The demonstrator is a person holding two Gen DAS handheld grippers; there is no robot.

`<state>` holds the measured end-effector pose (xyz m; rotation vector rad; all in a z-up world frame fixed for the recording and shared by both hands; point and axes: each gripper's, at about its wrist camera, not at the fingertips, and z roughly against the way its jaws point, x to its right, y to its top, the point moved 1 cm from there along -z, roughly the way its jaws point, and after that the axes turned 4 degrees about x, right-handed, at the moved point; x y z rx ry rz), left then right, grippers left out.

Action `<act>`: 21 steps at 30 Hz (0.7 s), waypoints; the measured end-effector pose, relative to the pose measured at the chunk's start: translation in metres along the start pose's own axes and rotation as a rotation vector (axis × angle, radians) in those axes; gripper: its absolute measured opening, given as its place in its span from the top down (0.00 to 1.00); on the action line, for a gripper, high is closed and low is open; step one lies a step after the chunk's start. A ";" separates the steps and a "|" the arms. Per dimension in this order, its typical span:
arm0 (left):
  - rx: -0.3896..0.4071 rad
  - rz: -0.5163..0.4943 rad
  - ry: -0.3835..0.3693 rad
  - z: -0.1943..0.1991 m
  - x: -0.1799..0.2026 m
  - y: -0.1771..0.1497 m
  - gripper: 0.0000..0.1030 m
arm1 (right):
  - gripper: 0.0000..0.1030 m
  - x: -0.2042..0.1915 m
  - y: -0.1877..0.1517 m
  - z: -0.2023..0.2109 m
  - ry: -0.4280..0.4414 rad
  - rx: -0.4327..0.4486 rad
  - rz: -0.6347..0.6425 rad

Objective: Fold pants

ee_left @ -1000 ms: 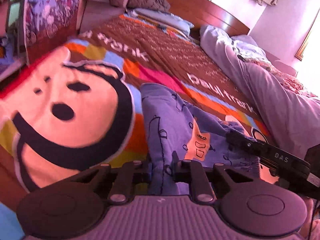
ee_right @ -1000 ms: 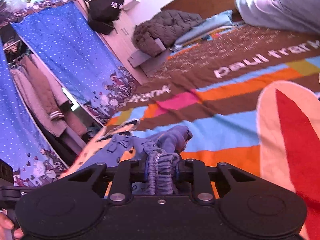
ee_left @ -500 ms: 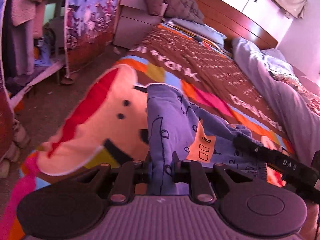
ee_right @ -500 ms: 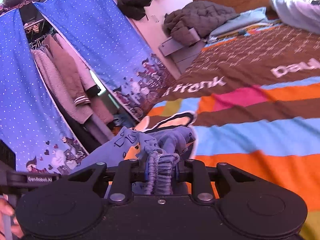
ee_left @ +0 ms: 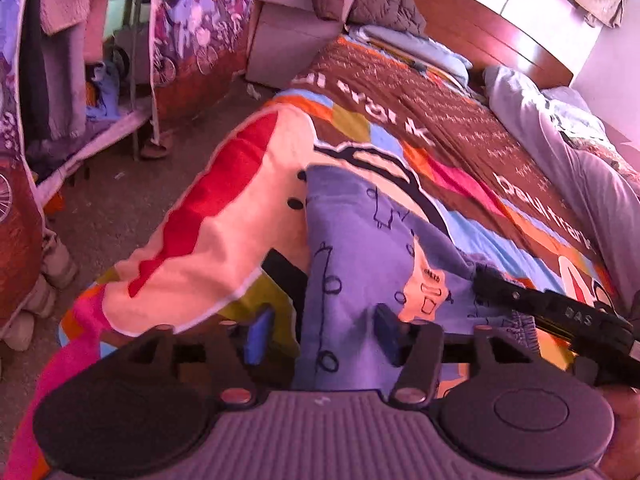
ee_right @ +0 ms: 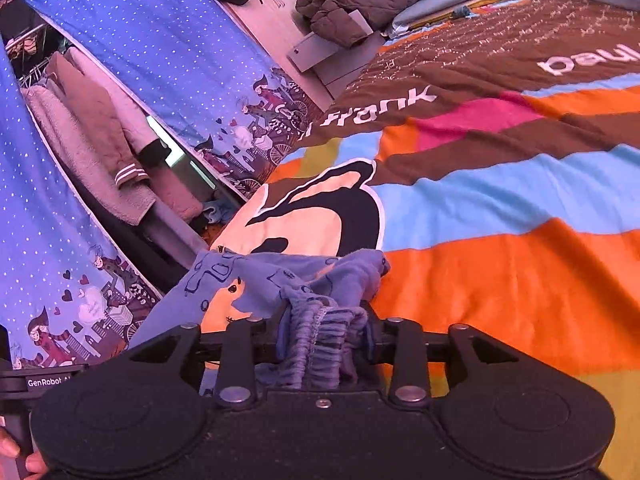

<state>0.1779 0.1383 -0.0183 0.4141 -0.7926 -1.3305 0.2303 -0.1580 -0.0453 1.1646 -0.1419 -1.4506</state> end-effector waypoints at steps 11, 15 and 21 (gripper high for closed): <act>0.143 -0.023 0.101 0.046 0.036 0.010 0.00 | 0.07 -0.054 0.012 0.061 -0.063 0.146 0.210; 0.181 -0.101 0.125 0.073 0.054 0.006 0.00 | 0.01 -0.074 0.013 0.091 -0.089 0.216 0.269; 0.237 -0.148 0.141 0.113 0.064 -0.006 0.00 | 0.01 -0.092 0.002 0.133 -0.150 0.262 0.277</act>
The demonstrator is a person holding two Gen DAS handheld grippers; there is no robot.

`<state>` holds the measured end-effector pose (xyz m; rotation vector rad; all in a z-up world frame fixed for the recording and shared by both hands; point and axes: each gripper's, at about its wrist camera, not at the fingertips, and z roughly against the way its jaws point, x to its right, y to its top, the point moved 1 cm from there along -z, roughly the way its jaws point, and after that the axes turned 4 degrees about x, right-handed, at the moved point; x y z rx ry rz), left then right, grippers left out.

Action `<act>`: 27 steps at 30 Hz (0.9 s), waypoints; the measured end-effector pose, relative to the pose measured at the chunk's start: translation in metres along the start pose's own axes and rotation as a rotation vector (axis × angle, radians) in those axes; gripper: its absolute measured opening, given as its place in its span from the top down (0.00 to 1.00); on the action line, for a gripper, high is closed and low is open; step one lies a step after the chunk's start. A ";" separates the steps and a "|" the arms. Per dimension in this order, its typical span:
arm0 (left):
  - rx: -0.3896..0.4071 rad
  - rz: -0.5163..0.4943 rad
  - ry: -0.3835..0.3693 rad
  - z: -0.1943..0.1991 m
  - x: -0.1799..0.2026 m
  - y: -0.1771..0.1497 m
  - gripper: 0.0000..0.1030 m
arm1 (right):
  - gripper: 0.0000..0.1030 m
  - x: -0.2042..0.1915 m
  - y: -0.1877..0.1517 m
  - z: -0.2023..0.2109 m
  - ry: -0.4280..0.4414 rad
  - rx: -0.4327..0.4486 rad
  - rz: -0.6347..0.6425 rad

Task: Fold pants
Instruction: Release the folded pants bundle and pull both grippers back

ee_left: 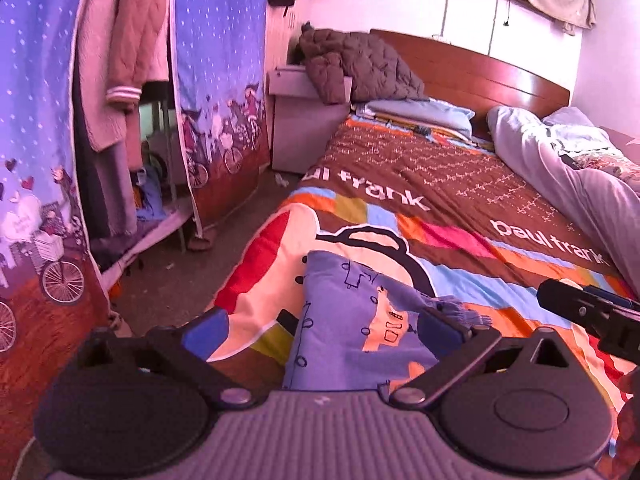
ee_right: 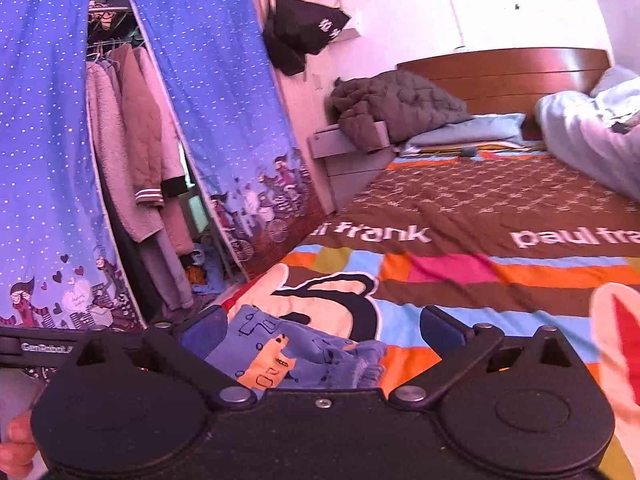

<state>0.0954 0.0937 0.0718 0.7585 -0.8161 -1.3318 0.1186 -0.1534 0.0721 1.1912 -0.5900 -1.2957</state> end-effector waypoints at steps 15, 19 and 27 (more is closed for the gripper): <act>-0.010 -0.027 0.027 0.071 0.002 -0.047 0.00 | 0.01 -0.010 -0.037 0.086 -0.019 -0.041 -0.075; -0.006 -0.085 0.043 0.078 0.010 -0.062 0.00 | 0.01 -0.017 -0.050 0.101 -0.017 -0.041 -0.009; 0.026 -0.134 0.044 0.080 0.018 -0.081 0.00 | 0.01 -0.024 -0.070 0.113 -0.042 -0.031 0.021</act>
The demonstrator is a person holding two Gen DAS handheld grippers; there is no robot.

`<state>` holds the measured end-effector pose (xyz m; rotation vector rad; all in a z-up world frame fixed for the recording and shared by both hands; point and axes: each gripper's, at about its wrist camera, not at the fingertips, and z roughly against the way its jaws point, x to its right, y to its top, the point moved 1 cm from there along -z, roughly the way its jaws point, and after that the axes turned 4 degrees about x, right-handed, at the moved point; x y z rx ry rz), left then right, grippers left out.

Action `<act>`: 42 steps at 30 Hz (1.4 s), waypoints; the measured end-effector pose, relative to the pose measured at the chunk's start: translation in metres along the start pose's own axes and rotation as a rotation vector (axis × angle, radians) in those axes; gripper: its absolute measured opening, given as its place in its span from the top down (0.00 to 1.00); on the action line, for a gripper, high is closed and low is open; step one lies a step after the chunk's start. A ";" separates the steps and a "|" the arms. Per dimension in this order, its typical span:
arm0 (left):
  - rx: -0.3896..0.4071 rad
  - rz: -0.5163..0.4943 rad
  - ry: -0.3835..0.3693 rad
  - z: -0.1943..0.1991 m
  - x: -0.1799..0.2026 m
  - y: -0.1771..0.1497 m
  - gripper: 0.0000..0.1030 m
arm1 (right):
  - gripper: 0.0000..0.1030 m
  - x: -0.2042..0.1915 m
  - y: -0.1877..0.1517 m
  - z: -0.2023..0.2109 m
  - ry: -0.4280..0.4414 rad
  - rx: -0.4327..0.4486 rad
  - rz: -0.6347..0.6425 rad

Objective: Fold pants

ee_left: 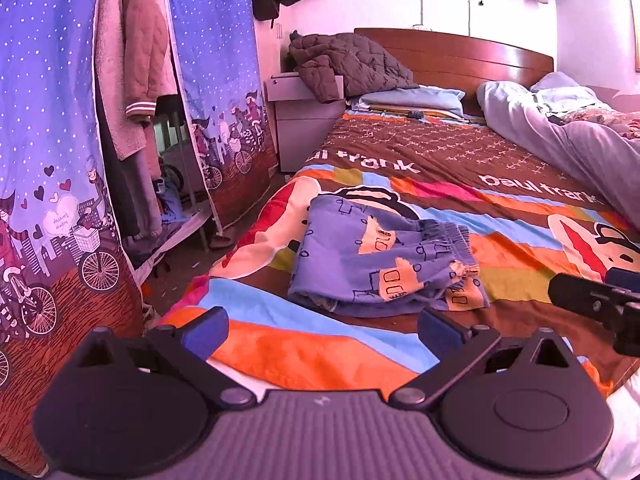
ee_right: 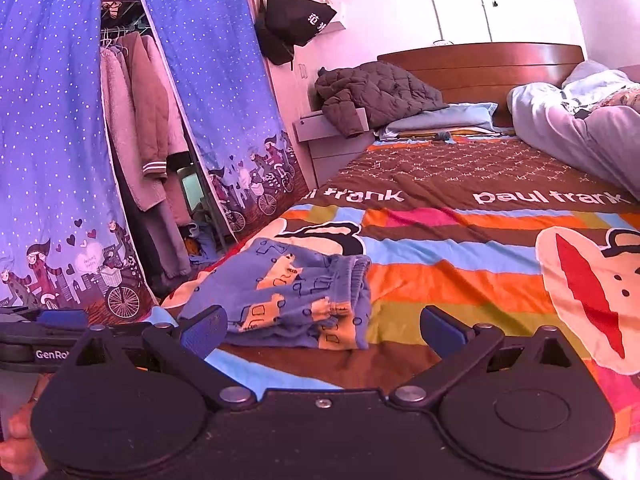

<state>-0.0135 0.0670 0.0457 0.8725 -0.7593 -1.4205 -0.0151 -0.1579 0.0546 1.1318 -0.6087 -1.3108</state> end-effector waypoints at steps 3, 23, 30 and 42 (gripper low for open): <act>0.021 -0.011 -0.002 0.002 0.001 -0.008 0.00 | 0.01 -0.003 -0.007 0.003 -0.012 0.003 0.025; 0.056 0.055 -0.032 0.003 -0.016 -0.027 0.00 | 0.01 -0.003 -0.028 0.003 -0.065 -0.021 0.073; 0.052 0.087 -0.038 0.002 -0.019 -0.027 0.00 | 0.01 -0.002 -0.029 0.002 -0.068 -0.019 0.071; 0.056 0.084 -0.038 0.002 -0.019 -0.029 0.00 | 0.01 -0.001 -0.030 0.001 -0.074 -0.022 0.069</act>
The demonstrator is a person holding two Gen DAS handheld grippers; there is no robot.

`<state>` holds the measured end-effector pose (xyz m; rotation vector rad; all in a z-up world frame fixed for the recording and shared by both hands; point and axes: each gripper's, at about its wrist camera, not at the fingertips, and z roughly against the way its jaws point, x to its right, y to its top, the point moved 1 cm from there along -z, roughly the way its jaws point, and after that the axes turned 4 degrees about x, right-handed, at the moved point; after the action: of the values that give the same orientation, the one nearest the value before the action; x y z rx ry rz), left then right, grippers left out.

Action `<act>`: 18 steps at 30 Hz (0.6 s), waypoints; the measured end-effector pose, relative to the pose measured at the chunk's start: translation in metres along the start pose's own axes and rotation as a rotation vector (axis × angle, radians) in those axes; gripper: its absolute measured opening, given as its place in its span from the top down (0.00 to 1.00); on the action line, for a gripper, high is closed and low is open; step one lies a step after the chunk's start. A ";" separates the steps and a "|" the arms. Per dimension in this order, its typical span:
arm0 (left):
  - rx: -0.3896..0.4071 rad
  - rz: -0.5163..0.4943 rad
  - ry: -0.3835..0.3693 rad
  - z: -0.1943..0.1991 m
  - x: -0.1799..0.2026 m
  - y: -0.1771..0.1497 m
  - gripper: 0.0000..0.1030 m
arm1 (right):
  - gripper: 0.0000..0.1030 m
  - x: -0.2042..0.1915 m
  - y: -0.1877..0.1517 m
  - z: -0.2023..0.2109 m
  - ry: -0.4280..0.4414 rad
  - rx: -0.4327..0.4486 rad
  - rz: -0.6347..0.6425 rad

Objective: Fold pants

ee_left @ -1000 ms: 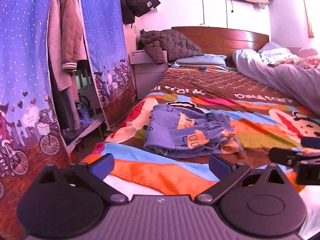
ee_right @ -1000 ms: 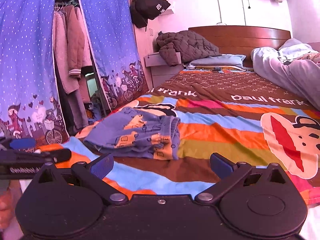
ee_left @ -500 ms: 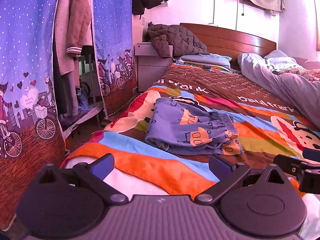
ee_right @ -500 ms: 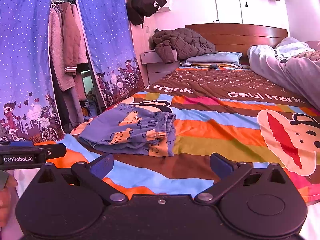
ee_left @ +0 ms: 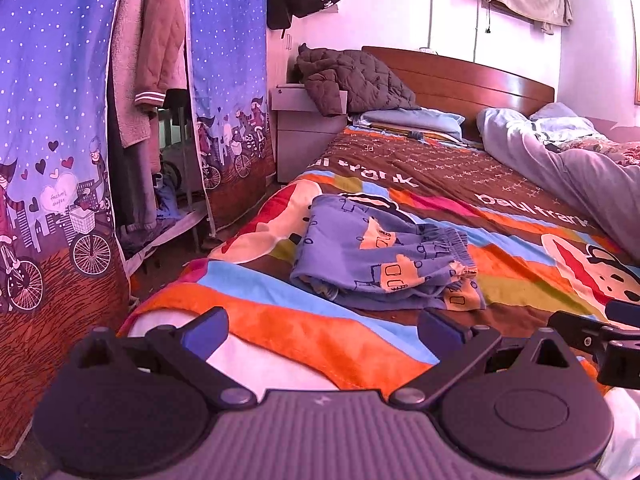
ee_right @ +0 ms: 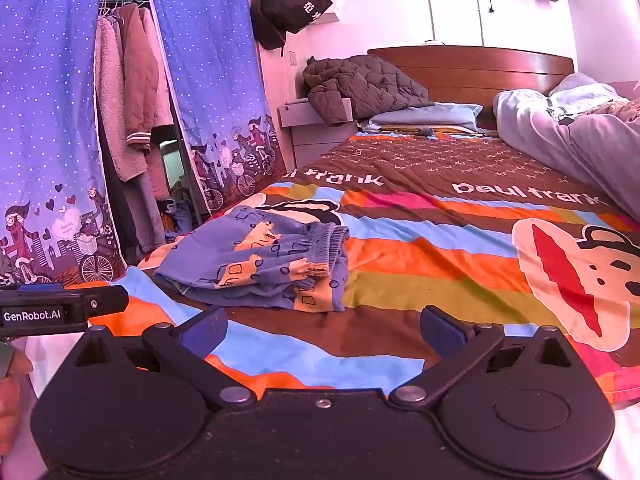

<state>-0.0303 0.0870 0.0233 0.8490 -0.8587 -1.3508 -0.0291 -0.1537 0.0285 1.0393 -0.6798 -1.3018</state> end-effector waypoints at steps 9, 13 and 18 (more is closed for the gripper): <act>-0.003 0.026 0.001 0.000 -0.001 -0.003 0.00 | 0.01 0.002 -0.001 0.000 0.000 -0.001 -0.001; -0.007 0.031 0.005 0.000 0.000 -0.003 0.00 | 0.01 0.003 -0.002 -0.001 -0.002 -0.003 -0.003; -0.007 0.028 0.007 0.000 0.000 -0.003 0.00 | 0.01 0.004 -0.003 -0.002 -0.004 -0.004 -0.004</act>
<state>-0.0319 0.0865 0.0207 0.8326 -0.8569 -1.3255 -0.0277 -0.1567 0.0246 1.0353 -0.6779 -1.3084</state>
